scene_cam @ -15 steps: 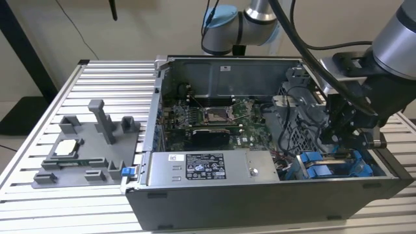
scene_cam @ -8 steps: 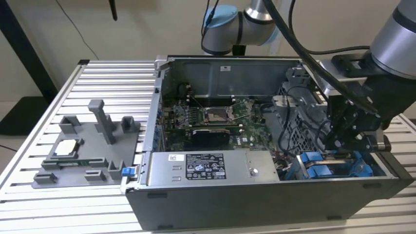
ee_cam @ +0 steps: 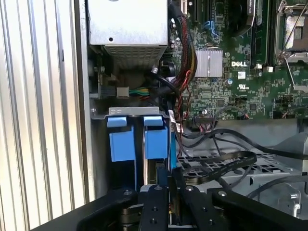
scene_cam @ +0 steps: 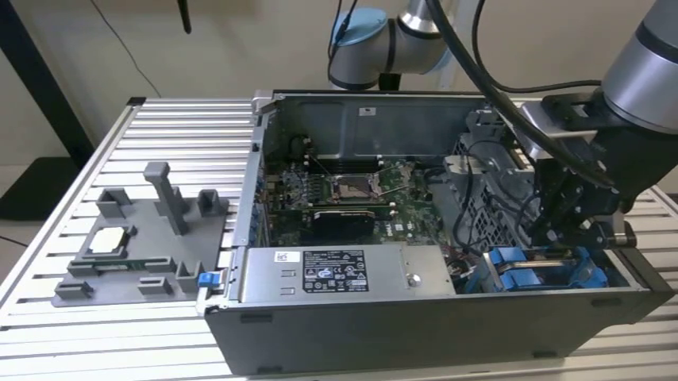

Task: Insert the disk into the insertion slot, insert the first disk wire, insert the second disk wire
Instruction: 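Insert the second disk wire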

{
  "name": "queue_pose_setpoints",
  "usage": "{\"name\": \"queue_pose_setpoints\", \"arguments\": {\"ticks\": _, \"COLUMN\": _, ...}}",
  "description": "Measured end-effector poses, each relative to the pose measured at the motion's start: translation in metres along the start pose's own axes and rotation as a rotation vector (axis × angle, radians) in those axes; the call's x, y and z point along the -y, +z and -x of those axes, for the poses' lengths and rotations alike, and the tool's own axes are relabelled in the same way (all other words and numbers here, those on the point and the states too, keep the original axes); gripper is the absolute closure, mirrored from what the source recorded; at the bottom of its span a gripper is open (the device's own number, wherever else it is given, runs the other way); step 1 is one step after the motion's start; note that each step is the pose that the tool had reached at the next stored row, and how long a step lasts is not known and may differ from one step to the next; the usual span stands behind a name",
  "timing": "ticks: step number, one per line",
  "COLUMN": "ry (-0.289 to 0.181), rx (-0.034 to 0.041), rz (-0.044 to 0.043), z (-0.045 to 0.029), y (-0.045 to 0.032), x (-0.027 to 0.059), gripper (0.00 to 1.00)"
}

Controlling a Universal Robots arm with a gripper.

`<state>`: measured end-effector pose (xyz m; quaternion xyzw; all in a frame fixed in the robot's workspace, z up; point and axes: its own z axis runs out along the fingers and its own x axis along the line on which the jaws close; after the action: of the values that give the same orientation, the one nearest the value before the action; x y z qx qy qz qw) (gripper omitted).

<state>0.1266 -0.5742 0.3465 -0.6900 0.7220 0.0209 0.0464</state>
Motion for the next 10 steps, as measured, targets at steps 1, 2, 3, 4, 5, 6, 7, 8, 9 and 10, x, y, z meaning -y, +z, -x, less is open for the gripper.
{"name": "queue_pose_setpoints", "arguments": {"ticks": 1, "ry": 0.0, "rx": -0.0007, "rz": 0.0, "z": 0.0001, "y": 0.0003, "x": 0.0017, "gripper": 1.0}}
{"name": "queue_pose_setpoints", "arguments": {"ticks": 2, "ry": 0.0, "rx": -0.0012, "rz": 0.0, "z": 0.0002, "y": 0.0007, "x": 0.0033, "gripper": 1.0}}
{"name": "queue_pose_setpoints", "arguments": {"ticks": 3, "ry": 0.0, "rx": -0.0023, "rz": -0.0001, "z": 0.0003, "y": 0.001, "x": 0.0042, "gripper": 1.0}}
{"name": "queue_pose_setpoints", "arguments": {"ticks": 4, "ry": 0.0, "rx": -0.0035, "rz": -0.0001, "z": 0.0003, "y": 0.0012, "x": 0.0043, "gripper": 1.0}}
{"name": "queue_pose_setpoints", "arguments": {"ticks": 5, "ry": 0.0, "rx": -0.0046, "rz": -0.0002, "z": 0.0002, "y": 0.0014, "x": 0.0044, "gripper": 1.0}}
{"name": "queue_pose_setpoints", "arguments": {"ticks": 6, "ry": 0.001, "rx": -0.0057, "rz": -0.0004, "z": 0.0002, "y": 0.0017, "x": 0.0044, "gripper": 1.0}}
{"name": "queue_pose_setpoints", "arguments": {"ticks": 7, "ry": 0.001, "rx": -0.0067, "rz": -0.0005, "z": 0.0001, "y": 0.0021, "x": 0.0045, "gripper": 1.0}}
{"name": "queue_pose_setpoints", "arguments": {"ticks": 8, "ry": 0.003, "rx": -0.0078, "rz": -0.0006, "z": 0.0001, "y": 0.0024, "x": 0.0046, "gripper": 1.0}}
{"name": "queue_pose_setpoints", "arguments": {"ticks": 9, "ry": 0.004, "rx": -0.0091, "rz": -0.0008, "z": 0.0001, "y": 0.0027, "x": 0.0047, "gripper": 1.0}}
{"name": "queue_pose_setpoints", "arguments": {"ticks": 10, "ry": 0.005, "rx": -0.0099, "rz": -0.001, "z": 0.0001, "y": 0.003, "x": 0.0048, "gripper": 1.0}}
